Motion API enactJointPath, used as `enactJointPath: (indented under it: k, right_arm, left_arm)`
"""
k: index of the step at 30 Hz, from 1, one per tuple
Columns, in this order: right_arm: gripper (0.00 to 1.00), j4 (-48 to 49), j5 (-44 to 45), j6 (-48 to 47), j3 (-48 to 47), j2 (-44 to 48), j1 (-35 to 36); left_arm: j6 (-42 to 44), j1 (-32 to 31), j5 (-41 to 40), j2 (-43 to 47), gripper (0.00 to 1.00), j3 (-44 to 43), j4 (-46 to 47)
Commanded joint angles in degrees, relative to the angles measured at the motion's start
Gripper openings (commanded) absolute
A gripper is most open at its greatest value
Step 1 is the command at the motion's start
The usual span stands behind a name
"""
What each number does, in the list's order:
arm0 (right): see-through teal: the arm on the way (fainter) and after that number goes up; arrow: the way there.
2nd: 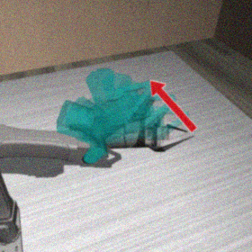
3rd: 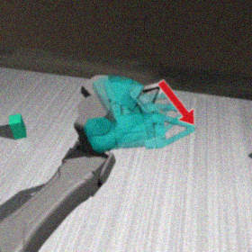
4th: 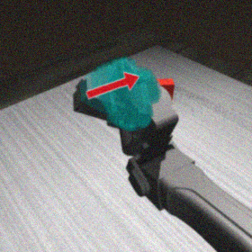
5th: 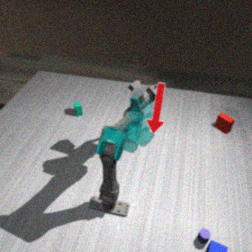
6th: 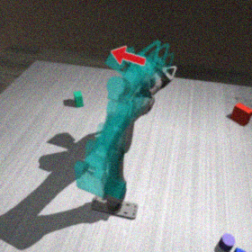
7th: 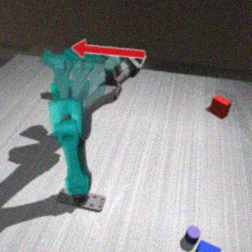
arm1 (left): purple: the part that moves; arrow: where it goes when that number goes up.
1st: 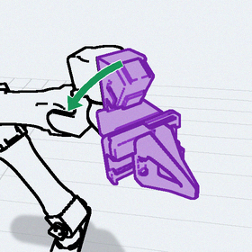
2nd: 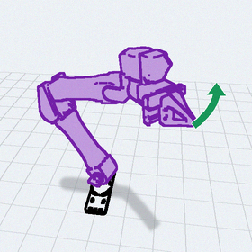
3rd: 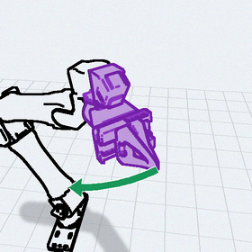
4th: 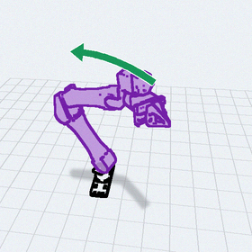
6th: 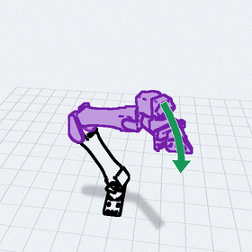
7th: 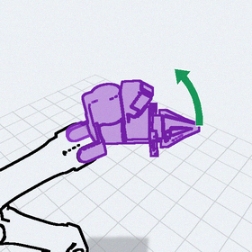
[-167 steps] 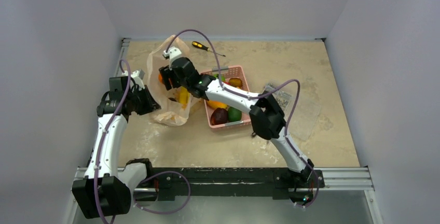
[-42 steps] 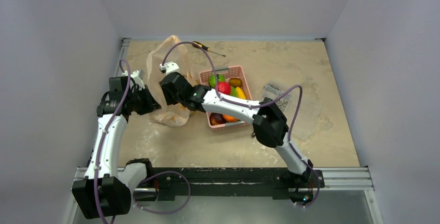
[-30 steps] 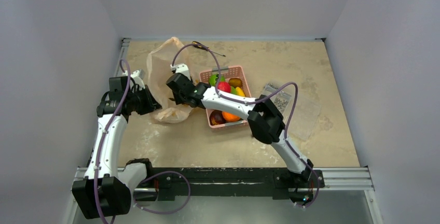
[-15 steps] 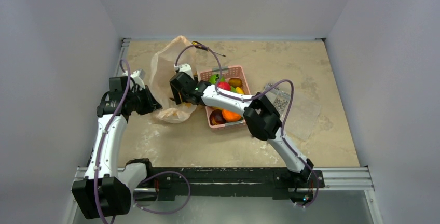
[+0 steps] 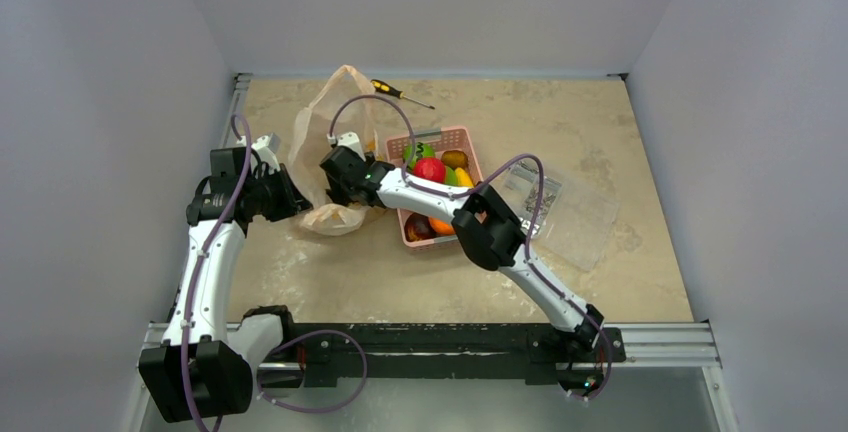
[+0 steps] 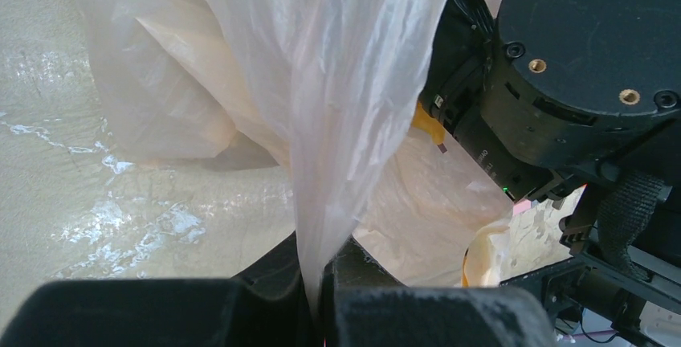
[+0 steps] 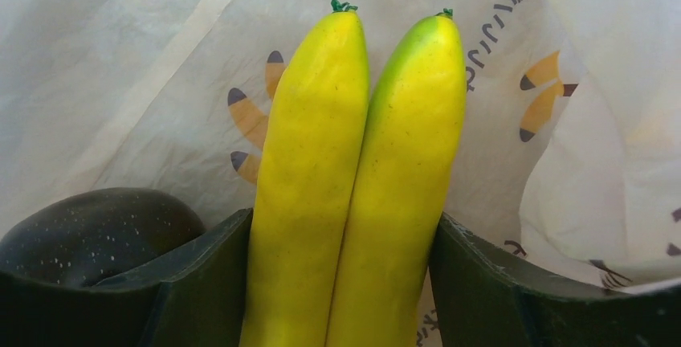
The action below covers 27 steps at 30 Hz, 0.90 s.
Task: Take the fake fruits out of the plastic bag
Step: Take out the fake fruit from the plastic bag.
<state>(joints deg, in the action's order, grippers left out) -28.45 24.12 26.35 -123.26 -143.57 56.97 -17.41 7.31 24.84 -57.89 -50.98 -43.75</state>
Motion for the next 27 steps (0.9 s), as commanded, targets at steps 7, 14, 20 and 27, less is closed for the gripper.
enactJointPath:
  k: [7,14,20,27]
  right_arm:
    - [0.35,2.45,-0.64,-4.81,-3.89,2.59,0.15]
    - [0.22,12.9,-5.32,-6.91,-1.98,8.2,0.16]
    - [0.19,27.46,-6.69,-7.14,5.19,12.93,0.22]
    - [0.21,48.81,-12.57,-7.89,14.9,16.05,0.17]
  left_arm:
    - [-0.34,-0.12,0.74,-0.25,0.0,-0.03,2.13]
    - [-0.34,-0.13,0.49,-0.78,0.0,-0.02,2.1]
    - [-0.26,-0.17,-0.22,-0.56,0.0,-0.05,1.96]
    - [-0.26,-0.19,-0.42,-0.49,0.0,-0.04,1.87]
